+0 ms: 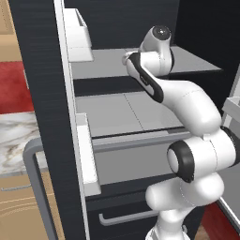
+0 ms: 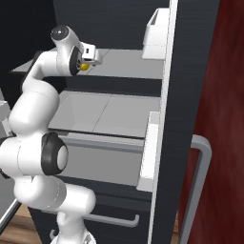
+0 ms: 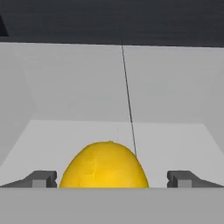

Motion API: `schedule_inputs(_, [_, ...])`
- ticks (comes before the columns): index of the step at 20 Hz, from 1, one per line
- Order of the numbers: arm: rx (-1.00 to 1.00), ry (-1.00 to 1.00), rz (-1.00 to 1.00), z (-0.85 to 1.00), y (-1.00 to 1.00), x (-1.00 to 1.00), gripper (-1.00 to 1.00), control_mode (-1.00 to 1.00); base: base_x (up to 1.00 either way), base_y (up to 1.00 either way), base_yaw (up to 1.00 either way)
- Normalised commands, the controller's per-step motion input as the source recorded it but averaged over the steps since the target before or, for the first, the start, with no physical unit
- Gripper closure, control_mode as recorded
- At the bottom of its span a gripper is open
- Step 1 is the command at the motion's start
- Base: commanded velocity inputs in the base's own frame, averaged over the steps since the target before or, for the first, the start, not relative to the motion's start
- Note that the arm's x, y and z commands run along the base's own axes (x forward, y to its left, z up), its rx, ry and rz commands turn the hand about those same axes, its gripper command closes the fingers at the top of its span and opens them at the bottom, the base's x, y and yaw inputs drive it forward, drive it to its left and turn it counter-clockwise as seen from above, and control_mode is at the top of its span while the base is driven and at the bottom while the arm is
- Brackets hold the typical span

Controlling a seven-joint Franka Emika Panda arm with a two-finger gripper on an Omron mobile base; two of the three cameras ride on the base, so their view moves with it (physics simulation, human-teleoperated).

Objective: Retrieve a lemon from the fridge and place it on the cutting board with the fish.

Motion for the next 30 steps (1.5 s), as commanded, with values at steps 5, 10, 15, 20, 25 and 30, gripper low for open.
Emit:
schedule_inputs(5, [0.00,0.01,0.00,-0.04,0.00,0.06,-1.00,-1.00,0.00,0.00,0.00])
schedule_inputs(10, [0.00,0.00,0.00,0.00,0.00,0.05,-1.00,-1.00,0.00,0.00,0.00])
schedule_inputs(15, [0.00,0.03,0.00,-0.07,0.05,0.01,1.00,-1.00,0.00,0.00,0.00])
schedule_inputs(20, [0.00,0.01,0.00,-0.03,0.01,0.00,1.00,-1.00,0.00,0.00,0.00])
schedule_inputs(25, [0.00,-0.07,0.00,0.03,-0.01,-0.46,1.00,-1.00,0.00,0.00,0.00])
schedule_inputs(30, [0.00,-0.11,-0.02,0.25,-0.01,-0.99,1.00,-1.00,0.00,0.00,0.00])
